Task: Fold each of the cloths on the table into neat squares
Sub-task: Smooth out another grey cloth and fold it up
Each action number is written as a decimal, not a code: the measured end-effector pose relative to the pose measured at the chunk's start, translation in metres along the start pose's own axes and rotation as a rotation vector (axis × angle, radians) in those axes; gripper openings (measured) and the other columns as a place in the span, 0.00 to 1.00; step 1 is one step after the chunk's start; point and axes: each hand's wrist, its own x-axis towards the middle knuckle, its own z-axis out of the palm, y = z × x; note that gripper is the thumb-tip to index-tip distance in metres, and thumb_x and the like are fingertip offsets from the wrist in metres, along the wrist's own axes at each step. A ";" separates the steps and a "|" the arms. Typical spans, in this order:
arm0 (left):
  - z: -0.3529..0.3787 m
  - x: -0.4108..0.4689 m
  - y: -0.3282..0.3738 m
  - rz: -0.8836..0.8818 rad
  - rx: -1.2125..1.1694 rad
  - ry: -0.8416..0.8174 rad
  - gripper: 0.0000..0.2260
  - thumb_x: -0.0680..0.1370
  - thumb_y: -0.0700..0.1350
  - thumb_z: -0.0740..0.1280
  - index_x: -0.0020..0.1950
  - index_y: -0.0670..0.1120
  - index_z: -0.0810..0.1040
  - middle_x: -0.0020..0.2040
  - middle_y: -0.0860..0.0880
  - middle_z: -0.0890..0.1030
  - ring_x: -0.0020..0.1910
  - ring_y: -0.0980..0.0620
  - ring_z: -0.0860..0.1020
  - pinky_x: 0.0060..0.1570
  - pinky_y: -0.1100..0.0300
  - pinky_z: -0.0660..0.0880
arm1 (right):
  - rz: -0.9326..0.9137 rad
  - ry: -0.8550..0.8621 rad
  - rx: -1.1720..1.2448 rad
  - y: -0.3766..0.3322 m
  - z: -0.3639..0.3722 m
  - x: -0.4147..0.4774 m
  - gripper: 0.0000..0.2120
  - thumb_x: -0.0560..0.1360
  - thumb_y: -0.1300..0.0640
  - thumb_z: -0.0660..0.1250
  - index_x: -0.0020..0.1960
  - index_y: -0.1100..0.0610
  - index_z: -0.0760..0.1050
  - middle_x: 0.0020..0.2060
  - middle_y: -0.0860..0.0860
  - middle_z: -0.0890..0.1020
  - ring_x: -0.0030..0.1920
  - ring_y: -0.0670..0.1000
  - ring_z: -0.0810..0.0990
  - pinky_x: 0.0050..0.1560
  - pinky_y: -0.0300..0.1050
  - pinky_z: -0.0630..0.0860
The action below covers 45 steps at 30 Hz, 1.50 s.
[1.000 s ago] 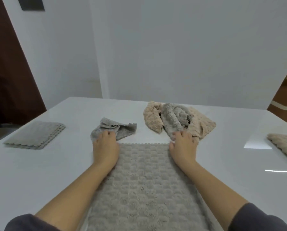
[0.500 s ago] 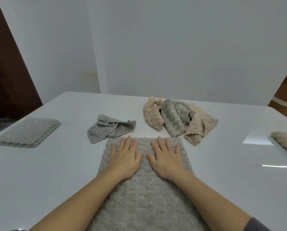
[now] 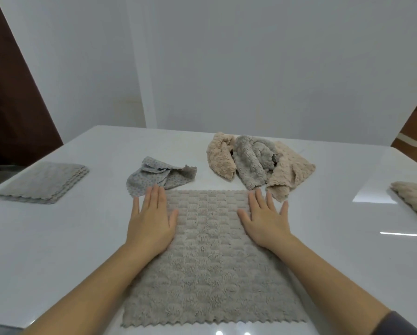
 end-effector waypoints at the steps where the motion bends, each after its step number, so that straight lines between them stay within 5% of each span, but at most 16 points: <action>1: -0.003 -0.007 0.008 0.029 -0.026 0.012 0.31 0.82 0.57 0.40 0.79 0.42 0.38 0.80 0.46 0.39 0.78 0.51 0.37 0.76 0.49 0.38 | -0.013 0.022 0.006 -0.004 -0.002 -0.005 0.33 0.81 0.38 0.40 0.80 0.54 0.40 0.79 0.51 0.40 0.78 0.53 0.36 0.74 0.65 0.36; 7: -0.001 -0.049 0.053 0.226 -0.099 -0.070 0.41 0.69 0.61 0.28 0.79 0.45 0.39 0.79 0.48 0.38 0.77 0.54 0.36 0.75 0.52 0.34 | -0.248 0.017 0.027 -0.048 0.005 -0.046 0.31 0.82 0.42 0.41 0.80 0.55 0.37 0.78 0.50 0.38 0.77 0.52 0.35 0.75 0.59 0.34; 13: 0.017 -0.057 0.036 0.271 -0.064 -0.086 0.41 0.71 0.68 0.26 0.79 0.47 0.38 0.79 0.52 0.38 0.77 0.56 0.35 0.75 0.54 0.34 | -0.274 -0.034 -0.010 -0.038 0.016 -0.049 0.33 0.80 0.37 0.39 0.80 0.52 0.38 0.79 0.47 0.39 0.78 0.49 0.36 0.76 0.56 0.34; 17: 0.011 -0.065 0.016 0.226 -0.054 -0.093 0.51 0.61 0.71 0.17 0.79 0.48 0.37 0.78 0.54 0.36 0.76 0.58 0.33 0.74 0.55 0.32 | -0.232 -0.023 -0.020 -0.021 0.014 -0.050 0.34 0.81 0.37 0.40 0.80 0.53 0.38 0.79 0.48 0.39 0.78 0.48 0.36 0.76 0.53 0.34; 23: 0.004 -0.080 -0.012 0.169 -0.068 -0.080 0.49 0.62 0.72 0.18 0.77 0.48 0.35 0.77 0.55 0.35 0.75 0.58 0.33 0.74 0.56 0.32 | -0.141 -0.023 -0.015 0.007 0.009 -0.061 0.35 0.80 0.37 0.38 0.80 0.55 0.39 0.79 0.50 0.41 0.78 0.49 0.37 0.76 0.54 0.36; 31: -0.014 -0.100 0.008 0.144 -0.089 0.159 0.35 0.78 0.60 0.37 0.79 0.42 0.50 0.80 0.48 0.44 0.78 0.54 0.39 0.75 0.54 0.35 | -0.179 0.089 0.025 -0.009 -0.003 -0.087 0.34 0.79 0.41 0.36 0.80 0.58 0.40 0.79 0.53 0.42 0.78 0.50 0.38 0.76 0.53 0.35; 35: -0.015 -0.109 0.050 0.246 -0.175 0.122 0.36 0.75 0.60 0.34 0.79 0.43 0.45 0.79 0.48 0.40 0.77 0.54 0.35 0.75 0.54 0.34 | -0.312 0.044 0.054 -0.045 0.006 -0.113 0.32 0.81 0.41 0.37 0.79 0.58 0.39 0.79 0.53 0.41 0.78 0.50 0.37 0.76 0.53 0.33; 40: 0.010 -0.110 0.045 0.224 -0.099 -0.063 0.48 0.64 0.68 0.17 0.78 0.45 0.36 0.78 0.49 0.34 0.74 0.55 0.29 0.75 0.53 0.33 | -0.300 -0.014 0.024 -0.035 0.022 -0.115 0.44 0.71 0.30 0.27 0.79 0.56 0.37 0.79 0.50 0.39 0.77 0.49 0.35 0.74 0.51 0.30; 45: 0.011 -0.117 0.026 0.186 -0.088 -0.082 0.49 0.64 0.71 0.19 0.79 0.46 0.36 0.78 0.51 0.33 0.75 0.56 0.30 0.74 0.54 0.31 | -0.274 -0.042 0.018 -0.018 0.014 -0.123 0.45 0.68 0.32 0.27 0.79 0.54 0.35 0.78 0.47 0.37 0.77 0.47 0.33 0.74 0.50 0.30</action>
